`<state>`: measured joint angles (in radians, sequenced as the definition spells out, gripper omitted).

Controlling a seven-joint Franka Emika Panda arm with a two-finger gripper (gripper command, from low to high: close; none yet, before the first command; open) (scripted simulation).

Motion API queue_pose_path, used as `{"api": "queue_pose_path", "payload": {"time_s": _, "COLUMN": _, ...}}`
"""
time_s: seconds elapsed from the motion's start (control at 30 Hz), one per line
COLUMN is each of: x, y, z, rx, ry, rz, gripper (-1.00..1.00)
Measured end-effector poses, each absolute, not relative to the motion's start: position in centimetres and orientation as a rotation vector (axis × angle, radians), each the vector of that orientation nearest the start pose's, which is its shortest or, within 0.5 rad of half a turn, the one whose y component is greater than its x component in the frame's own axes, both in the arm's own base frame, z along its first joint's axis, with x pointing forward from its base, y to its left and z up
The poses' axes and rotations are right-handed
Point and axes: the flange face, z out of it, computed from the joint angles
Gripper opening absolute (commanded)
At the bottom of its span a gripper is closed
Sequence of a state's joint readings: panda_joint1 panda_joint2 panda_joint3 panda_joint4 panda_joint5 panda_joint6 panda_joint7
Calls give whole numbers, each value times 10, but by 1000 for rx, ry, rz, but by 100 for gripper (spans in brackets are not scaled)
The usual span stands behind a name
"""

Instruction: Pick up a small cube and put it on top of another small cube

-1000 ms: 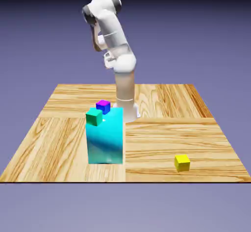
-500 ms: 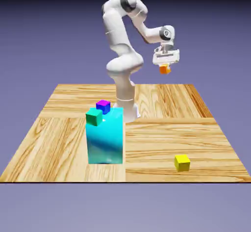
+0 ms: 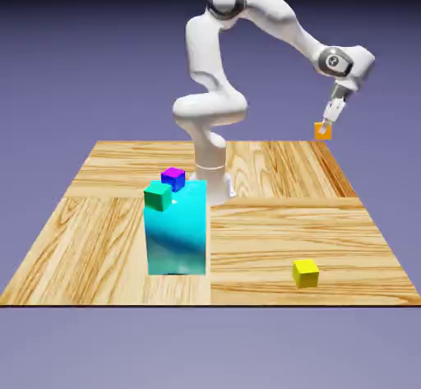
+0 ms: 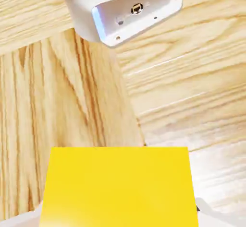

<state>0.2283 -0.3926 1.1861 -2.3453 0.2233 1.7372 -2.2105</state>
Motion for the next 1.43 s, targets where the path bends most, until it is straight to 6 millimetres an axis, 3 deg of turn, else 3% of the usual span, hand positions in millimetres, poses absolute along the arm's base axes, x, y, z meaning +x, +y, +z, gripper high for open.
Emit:
{"api": "queue_pose_path", "payload": {"time_s": 0.13, "x": 138, "y": 400, "z": 371, "rx": -23, "ry": 3179, "rz": -684, "gripper": -100}}
{"api": "queue_pose_path", "payload": {"time_s": 0.3, "x": 238, "y": 343, "z": 385, "rx": 524, "ry": 3240, "rz": -623, "gripper": -100}}
{"api": "queue_pose_path", "payload": {"time_s": 0.5, "x": 331, "y": 242, "z": 401, "rx": 1197, "ry": 3186, "rz": -506, "gripper": -100}}
{"api": "queue_pose_path", "payload": {"time_s": 0.67, "x": 378, "y": 140, "z": 413, "rx": 1746, "ry": 3027, "rz": -372, "gripper": -100}}
{"api": "queue_pose_path", "payload": {"time_s": 0.77, "x": 392, "y": 74, "z": 420, "rx": 2060, "ry": 2882, "rz": -275, "gripper": -100}}
{"api": "queue_pose_path", "payload": {"time_s": 0.9, "x": 394, "y": -14, "z": 428, "rx": 2450, "ry": 2631, "rz": -129, "gripper": -100}}
{"api": "queue_pose_path", "payload": {"time_s": 1.03, "x": 376, "y": -99, "z": 436, "rx": 2794, "ry": 2320, "rz": 36, "gripper": -100}}
{"api": "queue_pose_path", "payload": {"time_s": 1.17, "x": 342, "y": -174, "z": 443, "rx": 3069, "ry": 1974, "rz": 206, "gripper": -100}}
{"api": "queue_pose_path", "payload": {"time_s": 1.2, "x": 342, "y": -174, "z": 443, "rx": 3069, "ry": 1974, "rz": 207, "gripper": -100}}
{"api": "queue_pose_path", "payload": {"time_s": 1.33, "x": 335, "y": -154, "z": 388, "rx": 3068, "ry": 1975, "rz": 207, "gripper": -100}}
{"api": "queue_pose_path", "payload": {"time_s": 1.37, "x": 333, "y": -151, "z": 380, "rx": 3069, "ry": 1973, "rz": 206, "gripper": 100}}
{"api": "queue_pose_path", "payload": {"time_s": 1.43, "x": 333, "y": -151, "z": 380, "rx": 3069, "ry": 1972, "rz": 210, "gripper": 100}}
